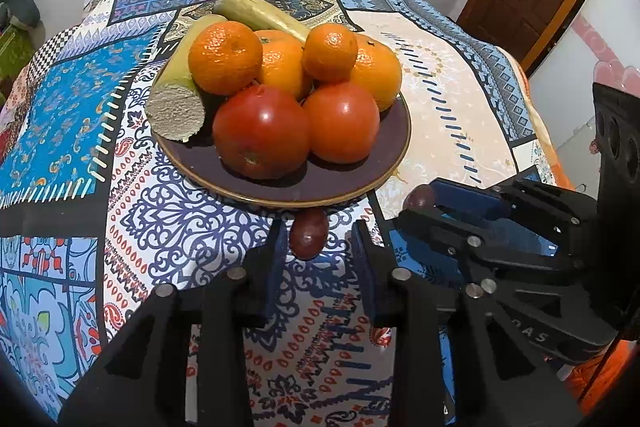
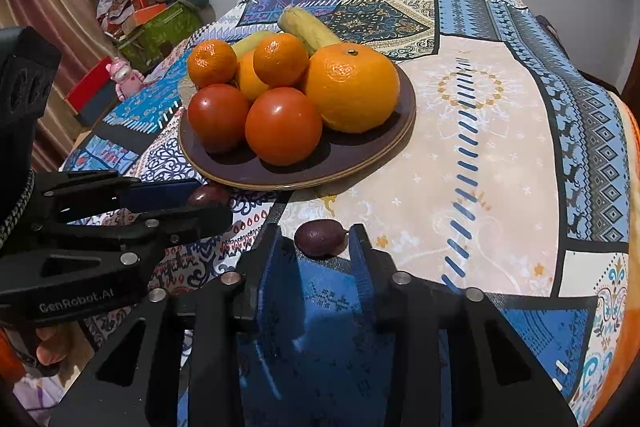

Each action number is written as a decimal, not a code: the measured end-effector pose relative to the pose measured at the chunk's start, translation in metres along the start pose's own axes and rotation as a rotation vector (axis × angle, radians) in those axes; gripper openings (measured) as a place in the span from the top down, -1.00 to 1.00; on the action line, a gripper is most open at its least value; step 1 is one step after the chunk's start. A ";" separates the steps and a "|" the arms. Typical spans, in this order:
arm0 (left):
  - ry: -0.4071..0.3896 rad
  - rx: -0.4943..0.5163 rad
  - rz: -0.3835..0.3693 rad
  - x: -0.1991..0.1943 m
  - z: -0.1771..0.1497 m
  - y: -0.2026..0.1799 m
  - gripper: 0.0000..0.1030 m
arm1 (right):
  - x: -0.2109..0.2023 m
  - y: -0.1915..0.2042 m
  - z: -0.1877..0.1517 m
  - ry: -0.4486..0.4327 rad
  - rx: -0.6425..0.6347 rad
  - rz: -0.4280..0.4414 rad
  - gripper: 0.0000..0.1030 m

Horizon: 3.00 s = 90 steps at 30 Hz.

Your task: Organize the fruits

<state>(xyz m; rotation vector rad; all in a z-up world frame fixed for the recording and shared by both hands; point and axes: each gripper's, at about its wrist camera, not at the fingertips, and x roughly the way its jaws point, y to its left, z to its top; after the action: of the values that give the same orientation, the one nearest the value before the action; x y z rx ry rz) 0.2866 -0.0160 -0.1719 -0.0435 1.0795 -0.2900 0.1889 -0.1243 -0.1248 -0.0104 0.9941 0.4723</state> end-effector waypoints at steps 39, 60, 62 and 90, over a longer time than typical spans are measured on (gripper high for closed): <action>-0.076 0.005 0.010 -0.013 0.025 -0.005 0.66 | -0.001 -0.005 0.037 -0.100 0.007 -0.014 0.54; -0.051 -0.017 0.025 -0.009 0.022 -0.004 0.53 | -0.006 -0.009 0.036 -0.092 0.027 0.009 0.43; -0.059 -0.018 0.028 -0.014 0.022 -0.004 0.52 | -0.012 -0.008 0.037 -0.103 0.025 0.006 0.43; -0.769 0.026 0.143 -0.339 -0.094 -0.064 0.07 | -0.291 0.125 -0.026 -0.655 -0.081 -0.092 0.05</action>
<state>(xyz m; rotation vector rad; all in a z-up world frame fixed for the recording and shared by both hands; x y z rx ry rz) 0.0421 0.0189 0.0870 -0.0484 0.3119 -0.1342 -0.0121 -0.1280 0.1216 0.0248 0.3304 0.3920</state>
